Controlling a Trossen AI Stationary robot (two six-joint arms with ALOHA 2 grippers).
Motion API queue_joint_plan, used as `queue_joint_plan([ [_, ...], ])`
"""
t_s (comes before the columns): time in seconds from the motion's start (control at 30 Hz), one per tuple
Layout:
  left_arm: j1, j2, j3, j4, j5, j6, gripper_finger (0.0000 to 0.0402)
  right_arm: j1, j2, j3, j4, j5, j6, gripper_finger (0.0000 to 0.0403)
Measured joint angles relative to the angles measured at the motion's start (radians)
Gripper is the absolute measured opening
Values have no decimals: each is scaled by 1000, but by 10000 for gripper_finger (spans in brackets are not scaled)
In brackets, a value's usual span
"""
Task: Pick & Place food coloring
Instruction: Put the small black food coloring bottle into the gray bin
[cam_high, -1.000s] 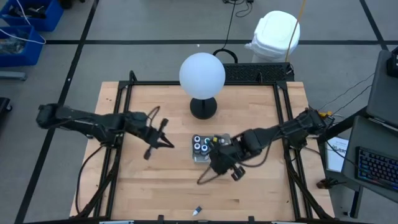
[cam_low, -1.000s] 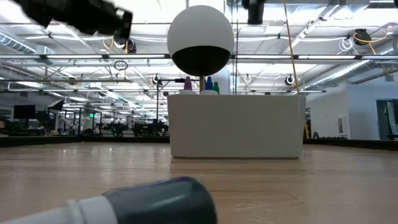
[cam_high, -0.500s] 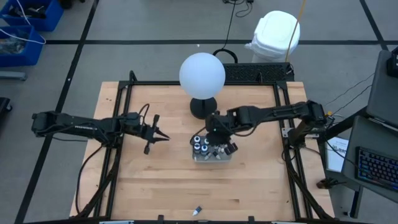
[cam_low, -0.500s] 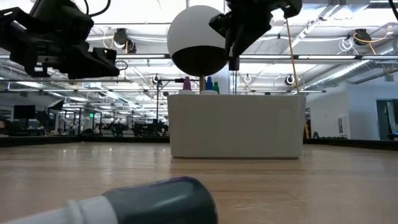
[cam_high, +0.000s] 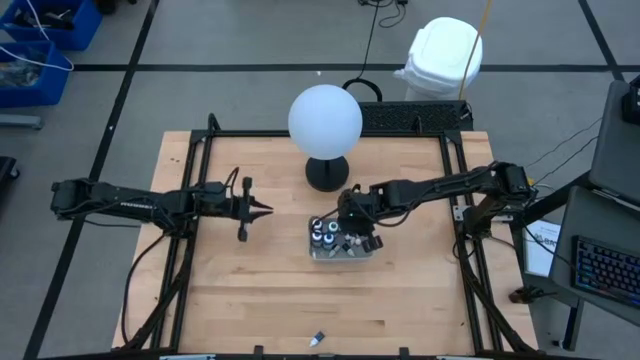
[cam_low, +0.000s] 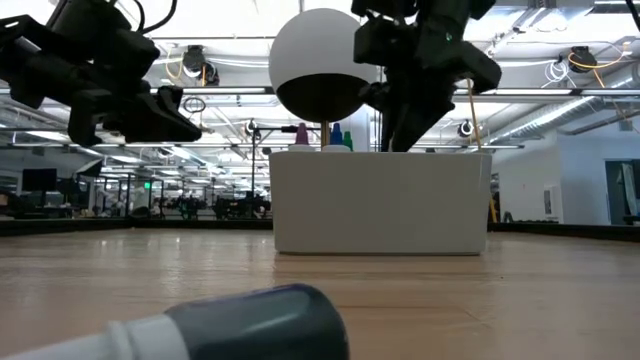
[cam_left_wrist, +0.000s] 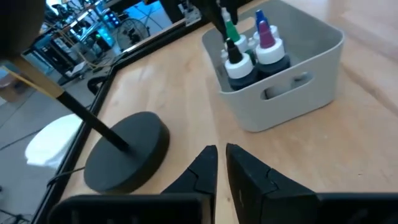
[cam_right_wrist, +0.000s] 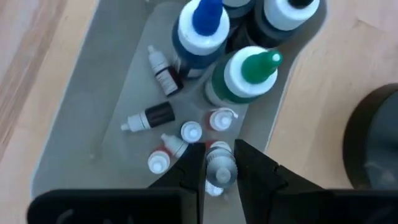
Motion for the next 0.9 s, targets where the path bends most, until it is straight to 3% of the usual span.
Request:
queue_joint_plan([
  [0.63, 0, 0, 0, 7, -14, -41, 35, 5, -1, -52, 37, 19, 27, 55],
  [0.9, 0, 0, 0, 7, -14, -65, 35, 100, -79, -52, -14, 20, 131, 55],
])
